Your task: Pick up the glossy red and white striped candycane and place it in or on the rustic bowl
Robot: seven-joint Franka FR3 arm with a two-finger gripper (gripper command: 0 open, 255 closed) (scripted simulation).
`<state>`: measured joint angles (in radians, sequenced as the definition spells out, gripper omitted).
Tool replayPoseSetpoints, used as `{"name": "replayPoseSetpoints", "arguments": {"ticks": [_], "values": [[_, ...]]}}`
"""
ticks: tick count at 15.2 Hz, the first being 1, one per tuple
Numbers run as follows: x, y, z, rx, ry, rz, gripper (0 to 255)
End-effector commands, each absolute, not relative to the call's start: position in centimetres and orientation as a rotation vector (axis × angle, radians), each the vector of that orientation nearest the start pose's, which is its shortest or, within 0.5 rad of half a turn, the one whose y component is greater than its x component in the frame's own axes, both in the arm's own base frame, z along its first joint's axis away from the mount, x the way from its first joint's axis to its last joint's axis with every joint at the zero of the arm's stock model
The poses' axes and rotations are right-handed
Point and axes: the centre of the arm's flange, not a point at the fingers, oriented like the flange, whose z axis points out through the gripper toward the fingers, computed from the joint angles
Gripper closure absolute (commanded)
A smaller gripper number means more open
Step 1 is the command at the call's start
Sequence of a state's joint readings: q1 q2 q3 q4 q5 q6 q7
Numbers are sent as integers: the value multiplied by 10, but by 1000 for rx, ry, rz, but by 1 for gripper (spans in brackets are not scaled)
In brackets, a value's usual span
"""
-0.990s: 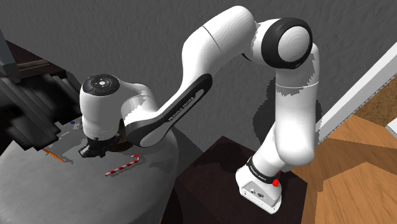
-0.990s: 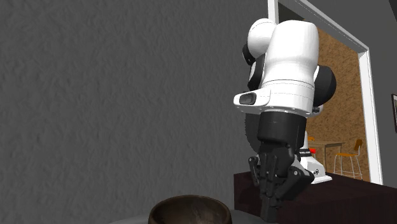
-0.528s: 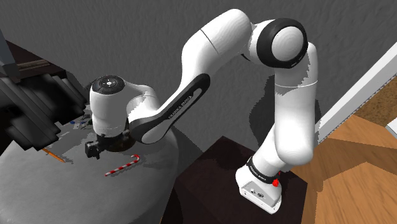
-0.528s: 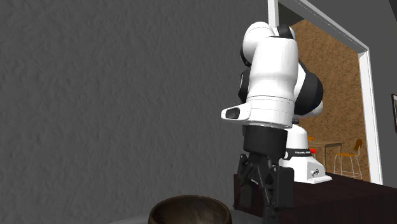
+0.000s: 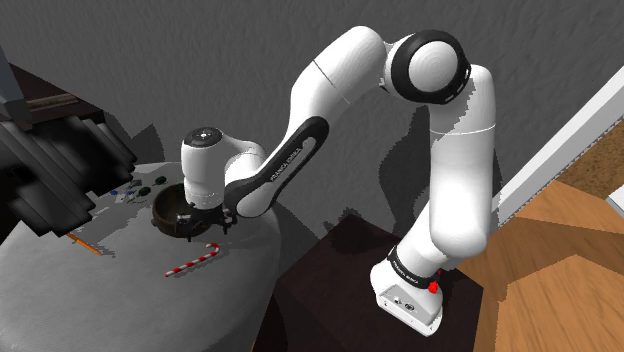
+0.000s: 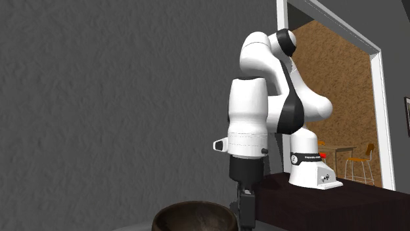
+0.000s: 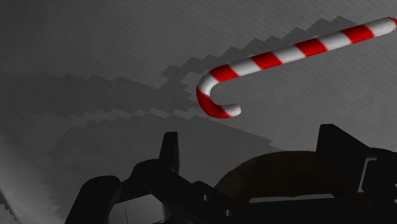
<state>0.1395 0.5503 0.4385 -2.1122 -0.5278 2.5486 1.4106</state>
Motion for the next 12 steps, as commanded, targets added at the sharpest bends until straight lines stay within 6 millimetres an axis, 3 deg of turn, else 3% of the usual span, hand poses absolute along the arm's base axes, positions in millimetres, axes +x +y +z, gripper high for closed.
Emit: {"name": "replayPoseSetpoints", "arguments": {"ticks": [1,7,12], "values": [[469,310,158,-3101,765,-34,0],[469,308,126,-3101,765,-34,0],[470,308,123,-3101,765,-34,0]]}}
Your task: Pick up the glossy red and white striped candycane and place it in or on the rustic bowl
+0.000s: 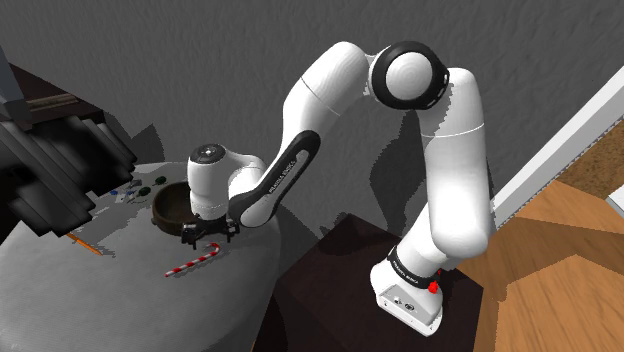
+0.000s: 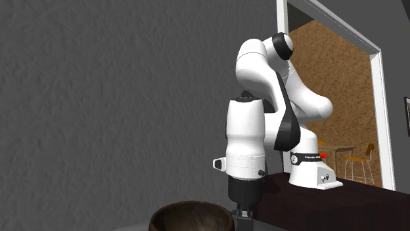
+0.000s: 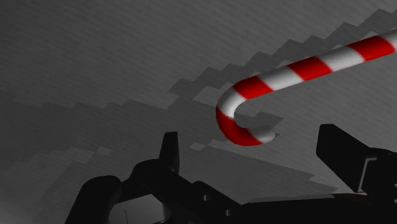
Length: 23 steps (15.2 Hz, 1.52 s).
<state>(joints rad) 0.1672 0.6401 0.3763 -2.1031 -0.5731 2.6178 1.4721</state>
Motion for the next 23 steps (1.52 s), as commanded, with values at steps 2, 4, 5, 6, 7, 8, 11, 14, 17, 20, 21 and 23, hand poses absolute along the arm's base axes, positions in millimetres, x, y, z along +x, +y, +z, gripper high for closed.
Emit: {"name": "replayPoseSetpoints", "arguments": {"ticks": [2,4,5,6,7,8,11,14,17,20,21,23], "values": [[470,308,123,-3101,765,-34,0],[470,308,123,-3101,765,-34,0],[469,308,123,-3101,765,-34,255],[470,308,123,-3101,765,-34,255],[469,308,123,-3101,765,-34,255],[468,308,124,-3101,765,-34,255],[467,308,127,-3101,765,-34,255],[469,308,123,-3101,765,-34,255],[470,308,139,-3101,765,-34,255],[470,308,155,-3101,765,-34,255],[470,308,160,-3101,765,-34,255],[470,308,171,-3101,765,-34,255]]}}
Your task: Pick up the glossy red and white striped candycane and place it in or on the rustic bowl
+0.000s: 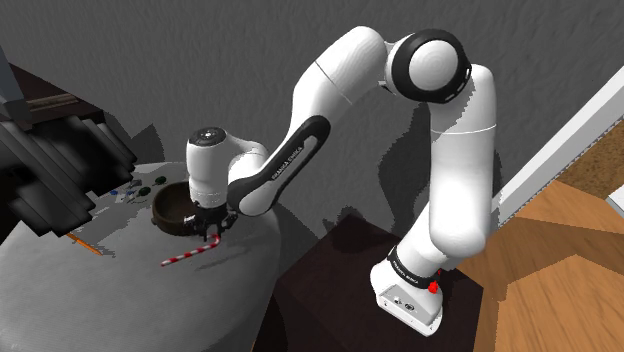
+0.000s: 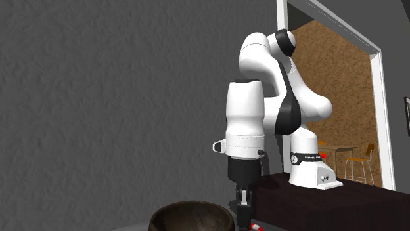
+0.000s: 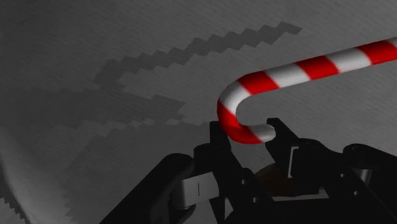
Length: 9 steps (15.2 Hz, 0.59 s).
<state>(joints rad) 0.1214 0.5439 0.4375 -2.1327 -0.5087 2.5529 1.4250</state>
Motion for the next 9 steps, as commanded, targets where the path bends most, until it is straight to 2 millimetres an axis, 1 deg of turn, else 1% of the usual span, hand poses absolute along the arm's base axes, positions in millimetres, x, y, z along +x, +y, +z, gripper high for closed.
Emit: {"name": "replayPoseSetpoints", "arguments": {"ticks": [1,9], "values": [[470,308,176,-3101,765,-34,255],[470,308,218,-3101,765,-34,255]]}}
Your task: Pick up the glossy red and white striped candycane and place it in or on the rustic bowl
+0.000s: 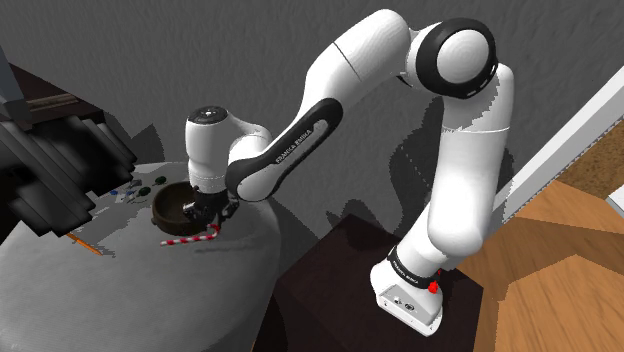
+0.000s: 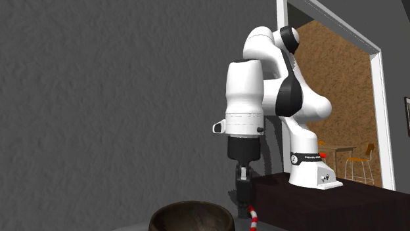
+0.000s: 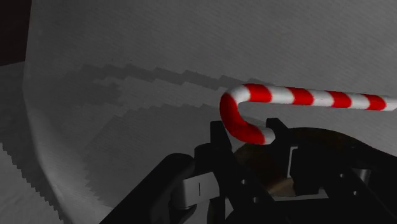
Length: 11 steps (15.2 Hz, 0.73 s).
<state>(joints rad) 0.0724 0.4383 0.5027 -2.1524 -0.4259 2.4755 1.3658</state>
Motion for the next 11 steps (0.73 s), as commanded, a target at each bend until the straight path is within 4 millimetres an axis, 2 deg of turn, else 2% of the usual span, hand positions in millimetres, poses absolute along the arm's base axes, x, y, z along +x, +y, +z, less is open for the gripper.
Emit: {"name": "replayPoseSetpoints", "arguments": {"ticks": [1,5,6,7,11], "values": [[470,308,224,-3101,765,-34,255],[470,308,245,-3101,765,-34,255],[469,308,239,-3101,765,-35,255],[469,308,239,-3101,765,-35,0],[486,258,183,-2826,892,298,0]]}}
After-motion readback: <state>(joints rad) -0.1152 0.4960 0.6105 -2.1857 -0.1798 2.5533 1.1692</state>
